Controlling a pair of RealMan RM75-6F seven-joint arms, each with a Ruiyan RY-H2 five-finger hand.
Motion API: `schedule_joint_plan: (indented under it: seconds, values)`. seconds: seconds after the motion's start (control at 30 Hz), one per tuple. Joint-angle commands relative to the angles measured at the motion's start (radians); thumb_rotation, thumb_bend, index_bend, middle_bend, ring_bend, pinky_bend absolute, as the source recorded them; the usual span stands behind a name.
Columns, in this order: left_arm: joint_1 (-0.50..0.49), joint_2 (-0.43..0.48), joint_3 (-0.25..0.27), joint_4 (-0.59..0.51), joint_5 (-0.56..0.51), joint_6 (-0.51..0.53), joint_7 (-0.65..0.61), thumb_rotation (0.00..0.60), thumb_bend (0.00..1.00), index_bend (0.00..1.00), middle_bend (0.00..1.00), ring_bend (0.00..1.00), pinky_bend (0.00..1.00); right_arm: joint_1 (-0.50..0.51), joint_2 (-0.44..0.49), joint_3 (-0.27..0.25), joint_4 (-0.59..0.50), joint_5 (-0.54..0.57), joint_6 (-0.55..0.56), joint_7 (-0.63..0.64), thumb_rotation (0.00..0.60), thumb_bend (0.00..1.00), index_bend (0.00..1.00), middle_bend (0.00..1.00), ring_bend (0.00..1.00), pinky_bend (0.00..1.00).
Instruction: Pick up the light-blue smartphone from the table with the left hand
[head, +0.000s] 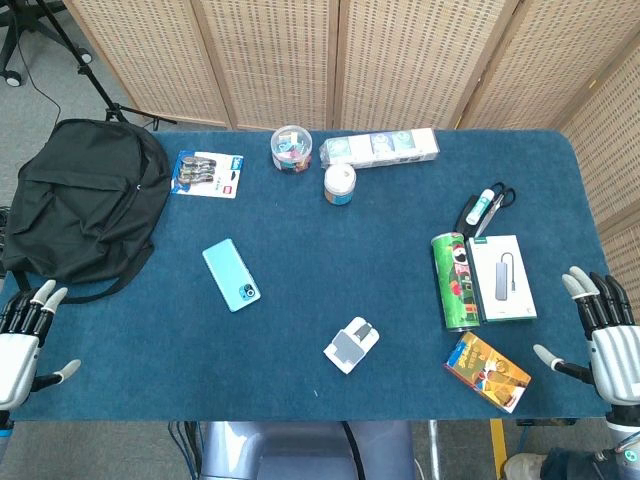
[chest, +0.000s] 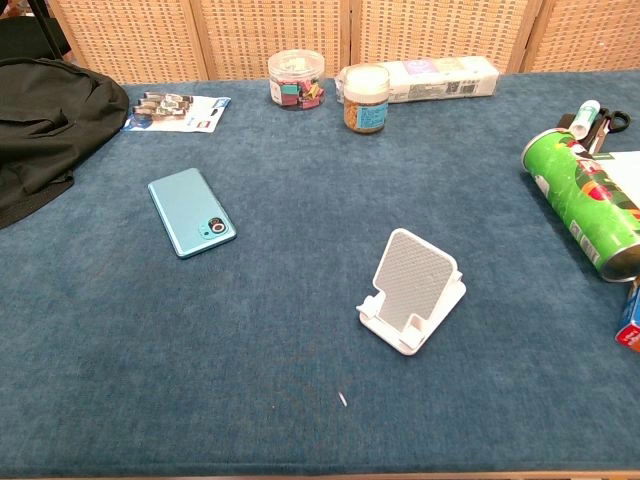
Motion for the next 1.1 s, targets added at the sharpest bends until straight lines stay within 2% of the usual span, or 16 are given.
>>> schedule_joint_plan:
  seconds: [0.03,0.23,0.43,0.5,0.77,0.97,1.1]
  values:
    - [-0.001,-0.001,0.000,0.001,-0.001,-0.002,0.002,0.600,0.00,0.00,0.00,0.00,0.00,-0.001,0.001,0.002,-0.001,0.000,0.000,0.002,0.600,0.00,0.00,0.00,0.00,0.00]
    - [-0.015,-0.013,-0.008,0.012,-0.006,-0.021,0.020,0.600,0.00,0.00,0.00,0.00,0.00,-0.004,0.004,0.007,-0.004,0.001,-0.002,0.009,0.600,0.00,0.00,0.00,0.00,0.00]
    - [-0.088,-0.060,-0.046,0.097,-0.015,-0.100,0.041,0.600,0.00,0.00,0.00,0.00,0.00,-0.006,0.005,0.015,-0.003,0.012,-0.008,0.016,0.600,0.00,0.00,0.00,0.00,0.00]
    - [-0.119,-0.072,-0.051,0.127,-0.010,-0.137,0.033,0.600,0.03,0.00,0.00,0.00,0.00,-0.006,0.005,0.018,-0.002,0.017,-0.012,0.018,0.600,0.00,0.00,0.00,0.00,0.00]
    - [-0.242,-0.146,-0.054,0.279,0.045,-0.261,0.013,0.600,0.28,0.00,0.00,0.00,0.00,-0.001,0.002,0.023,0.003,0.028,-0.032,0.021,0.600,0.00,0.00,0.00,0.00,0.00]
    - [-0.326,-0.252,-0.046,0.428,0.097,-0.299,-0.029,0.600,0.30,0.00,0.00,0.00,0.00,0.005,-0.006,0.024,0.011,0.036,-0.056,0.017,0.600,0.00,0.00,0.00,0.00,0.00]
    - [-0.419,-0.348,-0.050,0.536,0.125,-0.367,-0.044,0.600,0.34,0.00,0.00,0.00,0.00,0.009,-0.010,0.027,0.017,0.046,-0.071,0.018,0.600,0.00,0.00,0.00,0.00,0.00]
